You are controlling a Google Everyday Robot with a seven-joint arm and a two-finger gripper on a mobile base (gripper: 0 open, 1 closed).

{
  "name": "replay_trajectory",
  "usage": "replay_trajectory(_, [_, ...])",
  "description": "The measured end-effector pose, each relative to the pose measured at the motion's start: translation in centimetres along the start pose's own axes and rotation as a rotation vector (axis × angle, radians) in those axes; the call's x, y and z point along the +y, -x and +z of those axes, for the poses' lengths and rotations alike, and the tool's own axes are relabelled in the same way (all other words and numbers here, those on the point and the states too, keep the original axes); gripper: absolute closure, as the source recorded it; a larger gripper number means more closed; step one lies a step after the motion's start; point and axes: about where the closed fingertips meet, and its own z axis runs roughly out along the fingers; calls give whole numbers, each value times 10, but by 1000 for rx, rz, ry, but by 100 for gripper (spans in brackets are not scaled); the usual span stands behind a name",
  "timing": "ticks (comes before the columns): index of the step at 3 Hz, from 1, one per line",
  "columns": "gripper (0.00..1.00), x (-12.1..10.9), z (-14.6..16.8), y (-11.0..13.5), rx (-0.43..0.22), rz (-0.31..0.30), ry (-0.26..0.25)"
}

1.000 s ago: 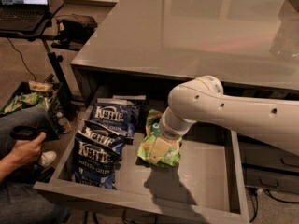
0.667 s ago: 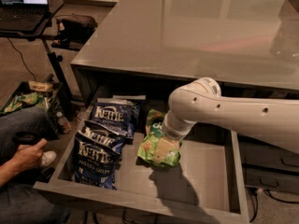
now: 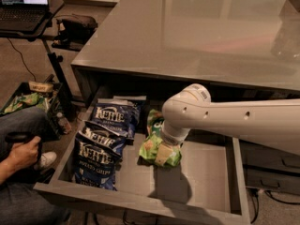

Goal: Pick green rice chip bag from top drawer and place on counter

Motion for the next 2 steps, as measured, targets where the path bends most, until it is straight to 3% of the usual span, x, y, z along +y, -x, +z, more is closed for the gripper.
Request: replay_trajectory(2, [88,-1,-4,1,0,0,0])
